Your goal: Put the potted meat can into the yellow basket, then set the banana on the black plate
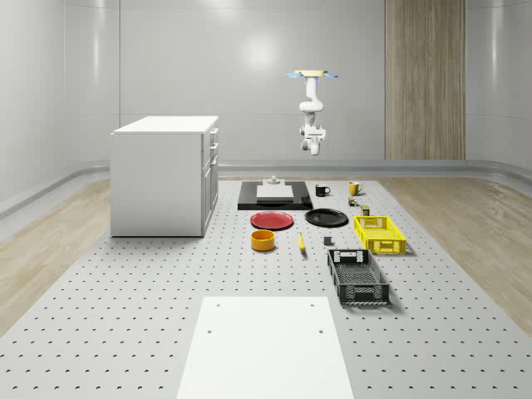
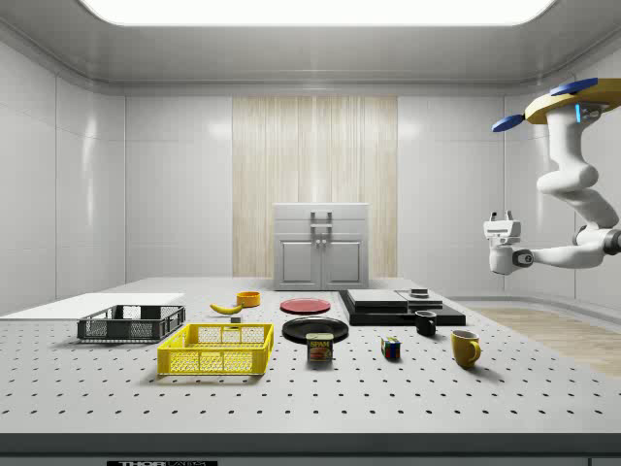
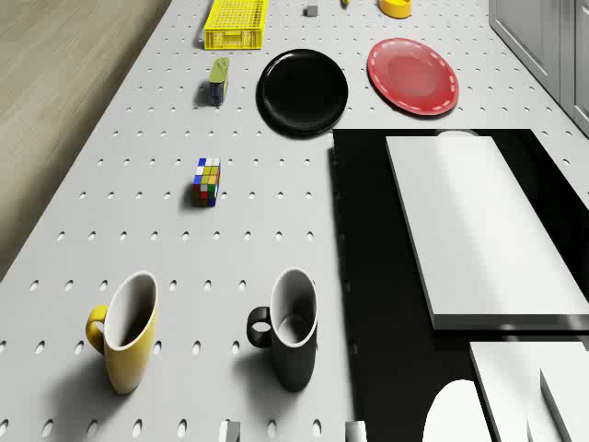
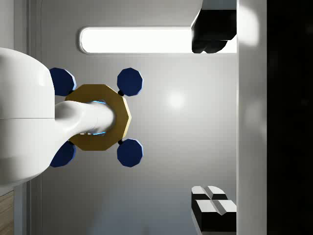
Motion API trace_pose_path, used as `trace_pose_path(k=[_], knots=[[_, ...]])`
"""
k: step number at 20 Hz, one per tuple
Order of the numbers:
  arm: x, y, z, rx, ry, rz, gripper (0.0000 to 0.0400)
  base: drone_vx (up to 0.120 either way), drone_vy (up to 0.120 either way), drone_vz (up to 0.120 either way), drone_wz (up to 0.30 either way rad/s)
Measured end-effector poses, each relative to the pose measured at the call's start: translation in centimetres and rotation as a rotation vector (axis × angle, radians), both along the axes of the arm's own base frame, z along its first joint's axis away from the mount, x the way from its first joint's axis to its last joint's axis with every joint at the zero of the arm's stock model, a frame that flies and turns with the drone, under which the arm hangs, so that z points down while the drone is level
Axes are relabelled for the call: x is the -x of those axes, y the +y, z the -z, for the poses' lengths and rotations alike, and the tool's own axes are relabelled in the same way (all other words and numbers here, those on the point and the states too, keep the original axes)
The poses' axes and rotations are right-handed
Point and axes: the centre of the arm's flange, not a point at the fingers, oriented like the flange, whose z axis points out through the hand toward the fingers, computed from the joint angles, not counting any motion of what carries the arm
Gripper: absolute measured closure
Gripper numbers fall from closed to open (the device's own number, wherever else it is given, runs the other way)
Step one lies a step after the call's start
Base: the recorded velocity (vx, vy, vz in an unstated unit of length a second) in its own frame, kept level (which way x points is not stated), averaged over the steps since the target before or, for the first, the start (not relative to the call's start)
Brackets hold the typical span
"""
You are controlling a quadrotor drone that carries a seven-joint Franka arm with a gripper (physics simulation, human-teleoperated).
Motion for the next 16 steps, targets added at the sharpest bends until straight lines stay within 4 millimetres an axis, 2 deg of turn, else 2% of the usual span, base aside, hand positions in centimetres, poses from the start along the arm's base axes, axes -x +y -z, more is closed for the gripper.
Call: trace_pose_path(k=[7, 9, 16], knots=[[0.3, 0.0, -5.0, 0.0, -0.006, 0.0, 0.0, 0.0, 0.0, 0.0, 0.0], [0.3, 0.0, -6.1, 0.0, -0.007, 0.0, 0.0, 0.02, 0.12, 0.0, 0.0], [0.1, 0.0, -8.5, 0.0, -0.013, 0.0, 0.0, 0.12, 0.12, 0.0, 0.0]])
